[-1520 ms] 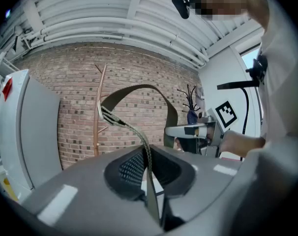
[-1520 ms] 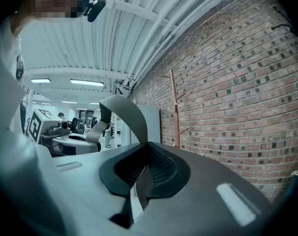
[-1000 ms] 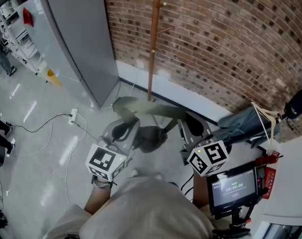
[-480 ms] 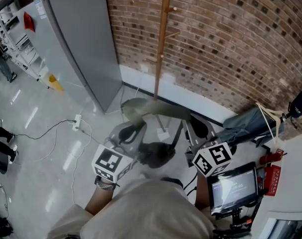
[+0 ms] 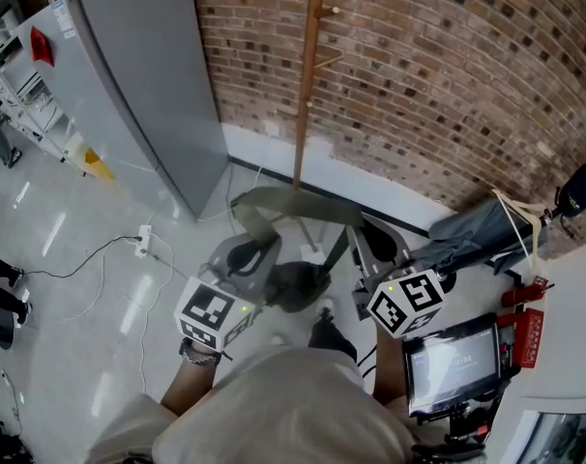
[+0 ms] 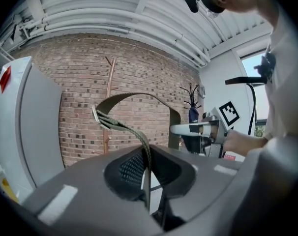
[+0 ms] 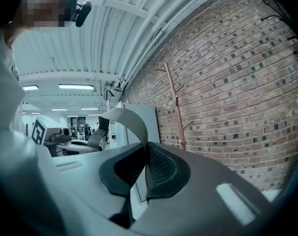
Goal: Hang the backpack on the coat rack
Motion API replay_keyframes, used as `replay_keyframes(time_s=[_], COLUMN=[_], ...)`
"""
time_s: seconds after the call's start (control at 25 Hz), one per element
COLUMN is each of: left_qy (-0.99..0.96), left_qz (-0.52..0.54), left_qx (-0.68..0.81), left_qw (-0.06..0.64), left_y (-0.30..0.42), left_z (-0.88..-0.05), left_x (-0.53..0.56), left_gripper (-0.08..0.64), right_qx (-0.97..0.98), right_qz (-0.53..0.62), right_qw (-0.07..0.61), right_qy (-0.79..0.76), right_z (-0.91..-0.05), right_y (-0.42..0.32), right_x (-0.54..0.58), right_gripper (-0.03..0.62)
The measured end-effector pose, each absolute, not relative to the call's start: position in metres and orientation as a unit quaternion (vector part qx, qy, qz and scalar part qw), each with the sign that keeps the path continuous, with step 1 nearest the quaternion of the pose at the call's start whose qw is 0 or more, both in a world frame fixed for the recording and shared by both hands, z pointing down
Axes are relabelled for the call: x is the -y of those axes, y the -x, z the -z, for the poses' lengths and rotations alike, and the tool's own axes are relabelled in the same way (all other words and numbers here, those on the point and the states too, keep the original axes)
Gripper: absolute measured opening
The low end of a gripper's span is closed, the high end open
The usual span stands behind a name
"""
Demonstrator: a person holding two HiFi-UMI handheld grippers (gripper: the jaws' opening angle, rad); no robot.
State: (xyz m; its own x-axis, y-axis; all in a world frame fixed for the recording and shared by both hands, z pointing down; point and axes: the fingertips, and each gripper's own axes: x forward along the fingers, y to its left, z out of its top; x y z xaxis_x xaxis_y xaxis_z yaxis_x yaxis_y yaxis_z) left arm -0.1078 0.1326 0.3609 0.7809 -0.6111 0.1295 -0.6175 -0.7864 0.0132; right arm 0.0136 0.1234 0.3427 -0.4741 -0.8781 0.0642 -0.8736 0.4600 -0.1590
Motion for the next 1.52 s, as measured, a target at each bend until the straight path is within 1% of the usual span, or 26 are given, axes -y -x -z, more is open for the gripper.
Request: replay_keyframes(time_s=[0.16, 0.4, 0.72, 1.52], left_qy=[-0.939, -0.929, -0.921, -0.898], left_qz=[-0.065, -0.052, -0.046, -0.019], left_qx=[0.336, 0.364, 0.386, 0.436], left_qw=[0.021, 0.034, 0.036, 0.057], left_y=[0.108, 0.108, 0.089, 0.029], left_z=[-0.365, -0.365, -0.36, -0.349], left_x=[-0.12, -0.087, -0.042, 0.054], left_gripper=[0.014, 0.014, 0.014, 0.012], right_qx=[-0.861, -0.878, -0.895, -0.915], right_qz=[0.089, 0.079, 0.07, 0.084], right_qw=[0.014, 0.01, 0.005, 0.01], right_qy=[0.5, 0.473, 0.441, 0.395], right_z=[-0.348, -0.346, -0.34, -0.33], right_y=[-0.013, -0.014, -0.024, -0.088], right_x=[-0.111, -0.08, -0.03, 0.07], right_gripper=[0.008, 0.008, 0.008, 0.008])
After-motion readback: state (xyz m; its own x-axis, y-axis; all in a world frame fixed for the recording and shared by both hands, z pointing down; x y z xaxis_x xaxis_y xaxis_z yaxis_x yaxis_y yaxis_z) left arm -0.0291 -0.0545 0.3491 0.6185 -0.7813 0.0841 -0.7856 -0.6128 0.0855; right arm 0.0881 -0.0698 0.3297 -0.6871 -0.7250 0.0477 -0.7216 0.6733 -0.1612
